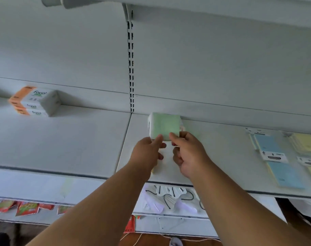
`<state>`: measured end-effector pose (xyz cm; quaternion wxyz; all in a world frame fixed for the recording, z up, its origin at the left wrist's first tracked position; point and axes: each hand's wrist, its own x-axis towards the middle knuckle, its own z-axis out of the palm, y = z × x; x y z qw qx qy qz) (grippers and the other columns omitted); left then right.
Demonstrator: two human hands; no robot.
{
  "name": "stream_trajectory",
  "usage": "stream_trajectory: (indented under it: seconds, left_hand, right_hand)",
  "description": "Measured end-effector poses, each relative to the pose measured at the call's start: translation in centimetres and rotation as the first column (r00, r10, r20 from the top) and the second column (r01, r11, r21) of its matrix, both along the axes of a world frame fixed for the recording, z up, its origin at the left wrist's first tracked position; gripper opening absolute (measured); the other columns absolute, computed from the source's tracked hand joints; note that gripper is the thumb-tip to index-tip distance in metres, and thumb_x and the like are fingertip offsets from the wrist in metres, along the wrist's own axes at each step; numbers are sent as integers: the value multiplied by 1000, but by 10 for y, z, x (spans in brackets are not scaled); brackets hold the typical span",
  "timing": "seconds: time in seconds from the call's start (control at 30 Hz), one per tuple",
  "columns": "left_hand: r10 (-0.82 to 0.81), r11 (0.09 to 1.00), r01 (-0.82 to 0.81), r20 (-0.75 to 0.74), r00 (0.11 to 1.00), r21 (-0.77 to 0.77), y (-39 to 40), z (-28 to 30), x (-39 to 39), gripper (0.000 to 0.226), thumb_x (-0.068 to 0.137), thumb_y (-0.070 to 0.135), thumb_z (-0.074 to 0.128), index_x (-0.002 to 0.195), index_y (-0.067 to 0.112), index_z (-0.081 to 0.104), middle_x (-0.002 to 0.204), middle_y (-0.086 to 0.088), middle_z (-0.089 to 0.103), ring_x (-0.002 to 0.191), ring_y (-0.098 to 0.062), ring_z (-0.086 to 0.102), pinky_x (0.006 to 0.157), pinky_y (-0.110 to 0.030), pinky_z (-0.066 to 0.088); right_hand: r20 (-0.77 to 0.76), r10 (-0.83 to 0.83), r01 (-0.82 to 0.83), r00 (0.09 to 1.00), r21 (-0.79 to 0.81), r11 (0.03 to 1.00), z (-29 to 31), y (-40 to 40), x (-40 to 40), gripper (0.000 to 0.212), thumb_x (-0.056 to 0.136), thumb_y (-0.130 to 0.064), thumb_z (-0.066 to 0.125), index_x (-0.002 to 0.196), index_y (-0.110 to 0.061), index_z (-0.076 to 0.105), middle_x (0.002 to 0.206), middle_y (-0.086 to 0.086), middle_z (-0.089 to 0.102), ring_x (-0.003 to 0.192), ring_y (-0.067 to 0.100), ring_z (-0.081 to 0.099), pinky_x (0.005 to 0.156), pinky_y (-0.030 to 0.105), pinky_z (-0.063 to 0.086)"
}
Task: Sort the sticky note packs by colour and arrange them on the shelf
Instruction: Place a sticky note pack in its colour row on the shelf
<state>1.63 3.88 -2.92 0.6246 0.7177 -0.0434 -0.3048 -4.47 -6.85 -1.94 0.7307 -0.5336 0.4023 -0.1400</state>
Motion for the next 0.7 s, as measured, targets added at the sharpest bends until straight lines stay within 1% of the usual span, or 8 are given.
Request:
stream_trajectory:
  seconds: [0.07,0.13,0.23,0.3,0.37,0.43,0.53,0.7]
  left_hand:
    - [57,985,-75,-116,992,-154,-19,2,-12,12,92,25,60,92,14,66,82,-2,72,58,-19,55,57,-32,41]
    - [52,978,-71,-98,994,-195,-36,1,-25,3,92,14,61,92,12,63,71,-5,62,52,-17,52,52,-30,38]
    - [-161,973,164,27,987,-164,-62,0,-48,7,90,6,59,95,11,62,65,-5,51,46,-16,43,48,-26,33]
    - [-322,937,331,96,942,-108,-82,0,-69,11,88,4,61,92,14,64,58,-1,48,47,-17,40,47,-25,32]
    - [-362,927,371,131,923,-57,-106,0,-95,12,85,6,65,92,16,63,58,1,52,49,-17,41,48,-25,33]
    - [-285,956,290,94,954,-43,-134,-1,-126,22,82,13,73,100,16,60,64,-1,59,49,-17,44,49,-26,35]
    - [-234,971,235,17,972,-38,-179,-4,-183,28,83,23,75,105,18,59,70,-1,64,42,-15,45,44,-24,38]
    - [-426,902,387,253,869,190,-249,-14,-280,10,86,32,67,88,23,63,78,4,70,52,-15,56,54,-24,45]
  right_hand:
    - [-54,46,-52,997,-105,993,2,-9,-26,10,84,-16,71,83,-13,62,69,8,53,40,13,28,40,20,20]
    - [-115,24,-51,993,-233,971,3,-29,-52,17,81,-24,74,76,-14,61,68,12,52,43,15,29,42,21,23]
    - [-157,-122,41,980,-441,897,10,-68,-97,27,75,-46,73,84,-23,62,84,7,68,54,14,49,54,25,37]
    - [-160,-139,30,977,-545,838,16,-94,-129,24,79,-43,73,93,-25,65,85,2,68,68,13,59,61,26,45]
    - [-189,-122,-17,974,-605,796,18,-118,-161,14,82,-34,73,90,-23,68,78,-2,66,70,13,60,65,26,47]
    - [-228,-134,-47,964,-649,759,13,-141,-195,8,84,-29,71,88,-24,67,76,-6,64,69,12,58,65,24,46]
    - [-176,-224,45,958,-684,728,4,-180,-247,6,87,-25,68,86,-23,63,75,-8,62,68,10,56,66,25,44]
    - [-198,-296,86,935,-682,727,3,-251,-335,8,89,-30,64,91,-23,60,80,-10,61,71,5,57,59,20,40]
